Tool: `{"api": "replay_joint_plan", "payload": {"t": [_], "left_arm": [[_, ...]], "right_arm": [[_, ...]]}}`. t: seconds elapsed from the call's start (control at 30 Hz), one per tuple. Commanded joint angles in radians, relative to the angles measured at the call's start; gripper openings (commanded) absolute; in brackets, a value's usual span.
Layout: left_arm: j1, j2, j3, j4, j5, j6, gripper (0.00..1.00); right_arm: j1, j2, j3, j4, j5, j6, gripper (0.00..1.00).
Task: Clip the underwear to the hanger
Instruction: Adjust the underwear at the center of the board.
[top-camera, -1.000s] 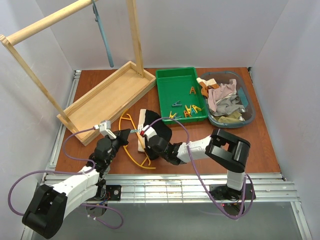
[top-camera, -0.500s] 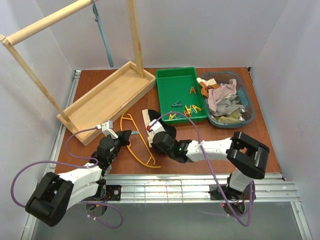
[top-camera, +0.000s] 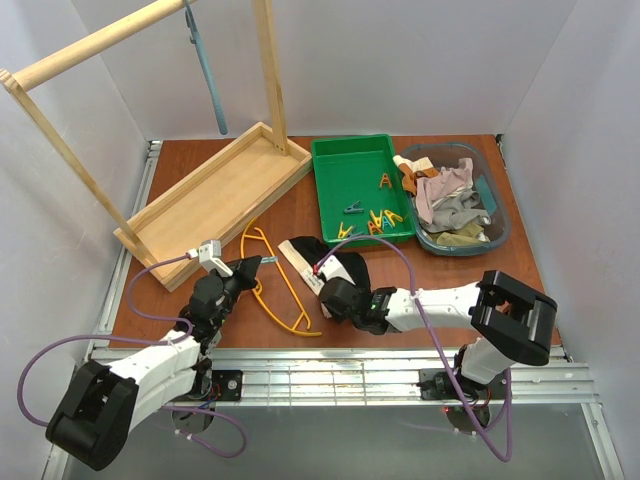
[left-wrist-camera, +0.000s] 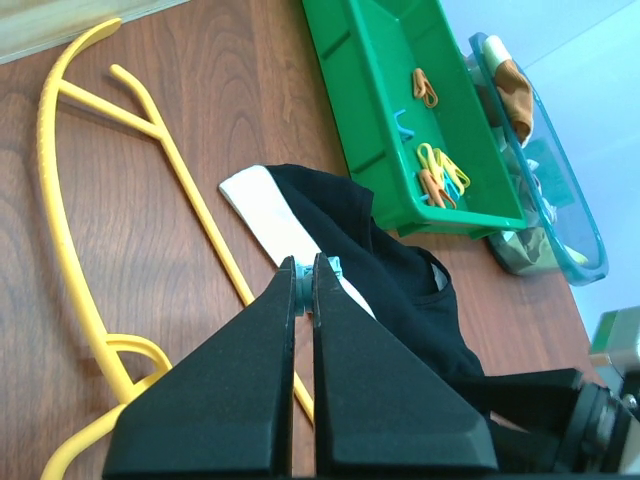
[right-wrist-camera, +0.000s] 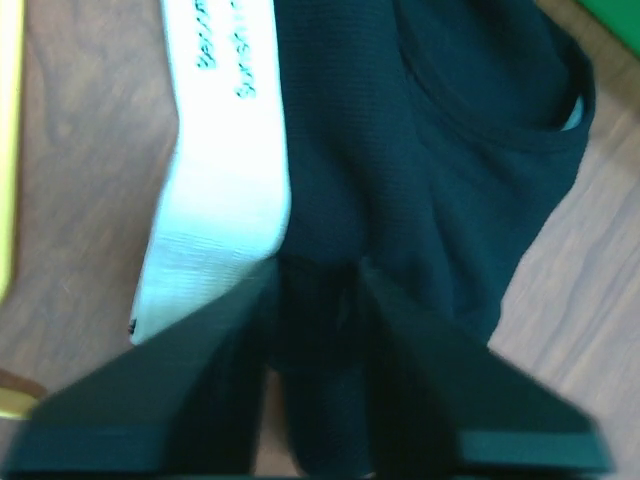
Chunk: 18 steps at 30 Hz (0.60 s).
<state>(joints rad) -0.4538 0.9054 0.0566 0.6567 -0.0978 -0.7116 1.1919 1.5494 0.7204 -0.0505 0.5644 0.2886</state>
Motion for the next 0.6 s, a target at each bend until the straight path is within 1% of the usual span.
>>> {"api": "replay_joint_plan", "payload": {"t": [0.0, 0.07, 0.1, 0.13, 0.17, 0.2, 0.23, 0.27, 0.3, 0.33, 0.37, 0.4, 0.43, 0.47, 0.5, 0.57], "left_arm": [[-0.003, -0.005, -0.078, -0.037, -0.042, 0.009, 0.00], [-0.003, 0.025, -0.072, -0.028, -0.048, 0.011, 0.00], [-0.003, 0.036, -0.069, -0.020, -0.048, 0.011, 0.00], [-0.003, 0.047, -0.064, -0.013, -0.046, 0.011, 0.00], [-0.005, 0.058, -0.063, 0.004, -0.049, 0.011, 0.00], [-0.003, 0.072, -0.060, 0.014, -0.052, 0.011, 0.00], [-0.002, 0.079, -0.060, 0.023, -0.060, 0.012, 0.00], [-0.003, 0.084, -0.060, 0.024, -0.074, 0.014, 0.00], [-0.003, 0.095, -0.060, 0.027, -0.080, 0.017, 0.00], [0.001, 0.099, -0.060, 0.034, -0.086, 0.018, 0.00], [0.003, 0.101, -0.060, 0.046, -0.092, 0.018, 0.00], [0.004, 0.105, -0.060, 0.052, -0.106, 0.018, 0.00], [0.003, 0.112, -0.060, 0.061, -0.112, 0.017, 0.00], [0.009, 0.113, -0.060, 0.076, -0.118, 0.015, 0.00], [0.009, 0.115, -0.060, 0.083, -0.125, 0.017, 0.00], [0.014, 0.122, -0.060, 0.095, -0.154, 0.024, 0.00]], "right_arm": [[0.009, -0.049, 0.025, -0.042, 0.025, 0.024, 0.42], [0.008, -0.048, 0.091, -0.013, 0.038, -0.047, 0.47], [0.008, -0.046, 0.117, 0.010, 0.037, -0.084, 0.47], [-0.006, -0.032, 0.137, 0.076, 0.029, -0.118, 0.48], [-0.018, -0.025, 0.155, 0.104, -0.010, -0.146, 0.48], [-0.058, -0.015, 0.195, 0.130, -0.038, -0.199, 0.48], [-0.083, 0.006, 0.212, 0.182, -0.100, -0.216, 0.48], [-0.110, 0.020, 0.250, 0.199, -0.145, -0.232, 0.48], [-0.168, 0.035, 0.269, 0.218, -0.191, -0.256, 0.48], [-0.193, 0.069, 0.287, 0.241, -0.233, -0.272, 0.48], [-0.215, 0.089, 0.303, 0.282, -0.306, -0.287, 0.48], [-0.254, 0.110, 0.344, 0.293, -0.348, -0.286, 0.48], [-0.273, 0.157, 0.367, 0.299, -0.383, -0.327, 0.48], [-0.291, 0.184, 0.387, 0.307, -0.456, -0.336, 0.48], [-0.325, 0.210, 0.410, 0.317, -0.492, -0.342, 0.48], [-0.356, 0.284, 0.465, 0.328, -0.593, -0.353, 0.48]]}}
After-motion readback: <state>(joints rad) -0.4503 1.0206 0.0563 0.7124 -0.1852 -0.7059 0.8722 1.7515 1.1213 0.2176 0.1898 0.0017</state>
